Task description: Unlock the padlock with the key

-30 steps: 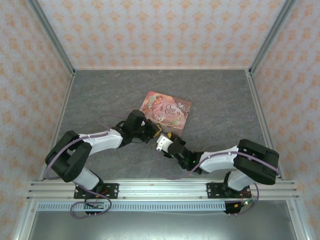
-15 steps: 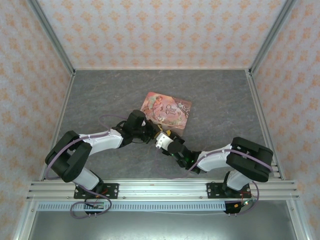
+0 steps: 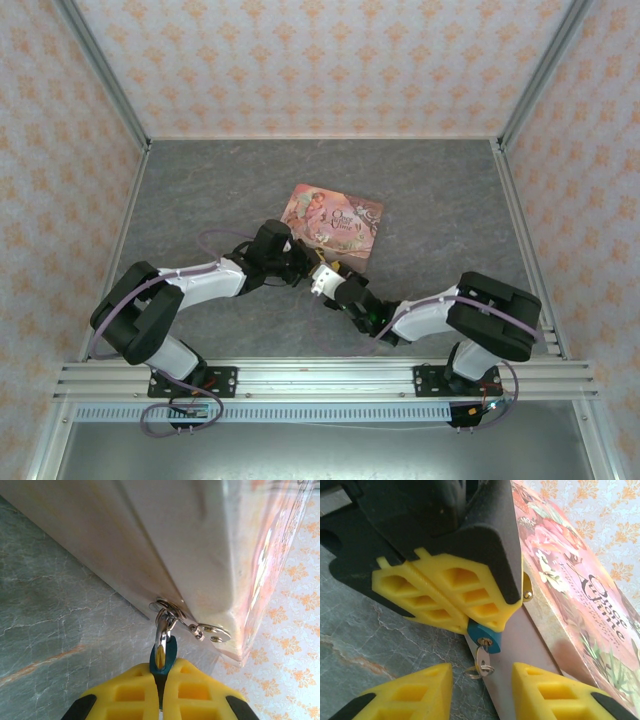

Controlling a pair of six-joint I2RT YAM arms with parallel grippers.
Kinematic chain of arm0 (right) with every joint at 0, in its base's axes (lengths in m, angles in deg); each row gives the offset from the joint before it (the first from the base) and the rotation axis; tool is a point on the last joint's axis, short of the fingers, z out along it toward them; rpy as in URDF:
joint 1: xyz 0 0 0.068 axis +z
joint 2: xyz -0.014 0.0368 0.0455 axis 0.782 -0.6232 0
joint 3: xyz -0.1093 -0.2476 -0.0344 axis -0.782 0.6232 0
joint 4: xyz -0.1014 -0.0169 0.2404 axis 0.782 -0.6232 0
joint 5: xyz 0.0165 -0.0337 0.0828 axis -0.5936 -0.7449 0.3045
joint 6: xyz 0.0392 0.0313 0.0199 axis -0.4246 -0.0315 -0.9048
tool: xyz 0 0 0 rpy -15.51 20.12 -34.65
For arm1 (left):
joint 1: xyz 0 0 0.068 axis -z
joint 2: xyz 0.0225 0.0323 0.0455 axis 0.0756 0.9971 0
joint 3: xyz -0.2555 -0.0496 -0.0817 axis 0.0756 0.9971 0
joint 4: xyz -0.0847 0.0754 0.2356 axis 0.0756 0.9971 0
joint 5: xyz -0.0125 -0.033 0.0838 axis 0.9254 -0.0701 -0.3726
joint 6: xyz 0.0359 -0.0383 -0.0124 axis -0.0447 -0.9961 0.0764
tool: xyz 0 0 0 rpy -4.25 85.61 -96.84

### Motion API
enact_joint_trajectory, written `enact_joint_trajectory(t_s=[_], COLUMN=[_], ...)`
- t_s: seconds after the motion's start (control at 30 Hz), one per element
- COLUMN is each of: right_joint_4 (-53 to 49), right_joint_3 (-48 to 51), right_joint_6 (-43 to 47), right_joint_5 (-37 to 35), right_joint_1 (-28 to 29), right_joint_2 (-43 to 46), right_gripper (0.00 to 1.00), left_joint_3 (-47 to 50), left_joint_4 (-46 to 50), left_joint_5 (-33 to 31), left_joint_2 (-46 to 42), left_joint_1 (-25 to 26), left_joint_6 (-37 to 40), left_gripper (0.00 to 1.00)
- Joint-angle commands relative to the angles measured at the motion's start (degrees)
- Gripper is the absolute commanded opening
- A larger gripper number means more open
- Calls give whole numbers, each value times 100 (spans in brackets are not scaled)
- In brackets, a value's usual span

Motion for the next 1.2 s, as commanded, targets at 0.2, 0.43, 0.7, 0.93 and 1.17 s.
enact_joint_trajectory(t_s=[0.2,0.43,0.7,0.93,1.17], right_joint_4=[152,126,84,54,22], right_joint_3=[-253,-237,-296,-281,-171], right_joint_6=[-32,-75,-117,-220,-635], right_joint_5=[122,94,126,227,770], right_joint_1=[-51,-78,-102,-136,-315], right_joint_2=[-141,-195,-228,-227,-40], right_gripper=[29,18,4,0,0], left_joint_3=[-172,-163,-158,-136,-145], left_joint_4=[-75,-76,-83,-76,-67], left_joint_5=[127,134,158,169,188], left_joint_2=[-201,-188,-183,-201,-201], left_joint_1=[52,52,53,52,54], left_joint_6=[79,88,106,123,143], left_gripper=[0,0,0,0,0])
